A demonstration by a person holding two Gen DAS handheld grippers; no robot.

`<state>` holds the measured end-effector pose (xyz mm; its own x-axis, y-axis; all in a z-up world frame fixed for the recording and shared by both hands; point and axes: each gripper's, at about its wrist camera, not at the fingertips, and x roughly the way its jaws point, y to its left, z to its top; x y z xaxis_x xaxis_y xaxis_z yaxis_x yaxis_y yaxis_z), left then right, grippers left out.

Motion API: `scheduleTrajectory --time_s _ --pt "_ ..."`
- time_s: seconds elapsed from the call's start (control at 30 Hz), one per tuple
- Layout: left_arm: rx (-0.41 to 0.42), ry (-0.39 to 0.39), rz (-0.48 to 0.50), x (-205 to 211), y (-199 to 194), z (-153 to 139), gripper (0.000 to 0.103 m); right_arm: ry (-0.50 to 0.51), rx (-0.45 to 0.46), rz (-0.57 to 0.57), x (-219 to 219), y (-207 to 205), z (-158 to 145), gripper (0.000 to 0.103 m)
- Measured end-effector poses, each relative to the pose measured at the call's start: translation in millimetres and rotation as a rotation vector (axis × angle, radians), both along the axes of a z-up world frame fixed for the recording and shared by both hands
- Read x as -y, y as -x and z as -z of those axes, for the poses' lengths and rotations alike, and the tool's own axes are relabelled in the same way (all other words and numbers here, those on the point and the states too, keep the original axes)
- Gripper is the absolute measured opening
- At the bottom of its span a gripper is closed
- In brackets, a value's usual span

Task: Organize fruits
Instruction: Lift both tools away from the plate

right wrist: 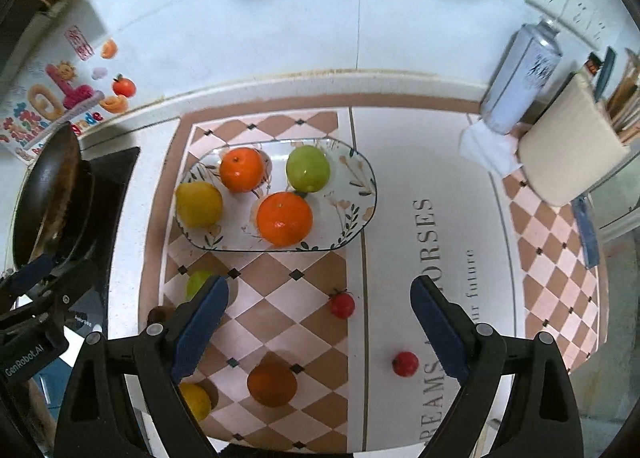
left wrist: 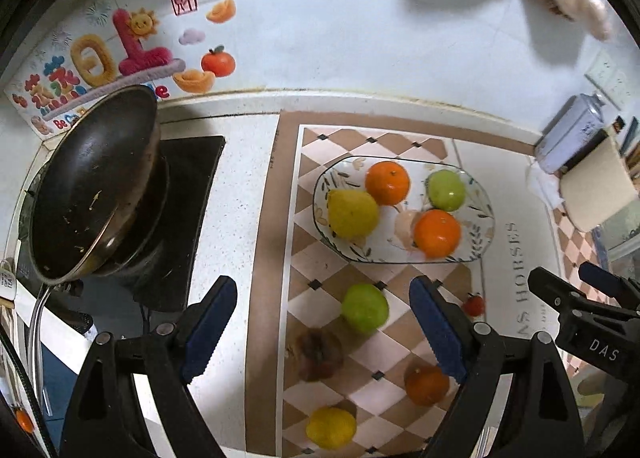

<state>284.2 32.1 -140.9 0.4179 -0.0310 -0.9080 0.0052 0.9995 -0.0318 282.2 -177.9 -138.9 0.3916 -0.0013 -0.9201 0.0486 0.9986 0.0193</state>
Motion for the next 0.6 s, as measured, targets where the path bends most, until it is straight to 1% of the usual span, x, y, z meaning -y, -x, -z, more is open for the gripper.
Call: scheduleTrajectory --time_s 0.3,0.43,0.6 --pt "0.103 0.009 0.013 1.0 44.8 -43.5 0.088 0.017 0.104 -0.009 -5.3 53.1 -45.8 0.095" --pt "0.145 0.007 0.018 1.1 62.6 -57.7 0.088 0.018 0.145 0.002 -4.9 72.7 -62.0 0.095" --pt "0.173 0.011 0.024 1.7 79.7 -68.0 0.088 0.007 0.177 0.006 -7.5 91.0 -73.0 0.095"
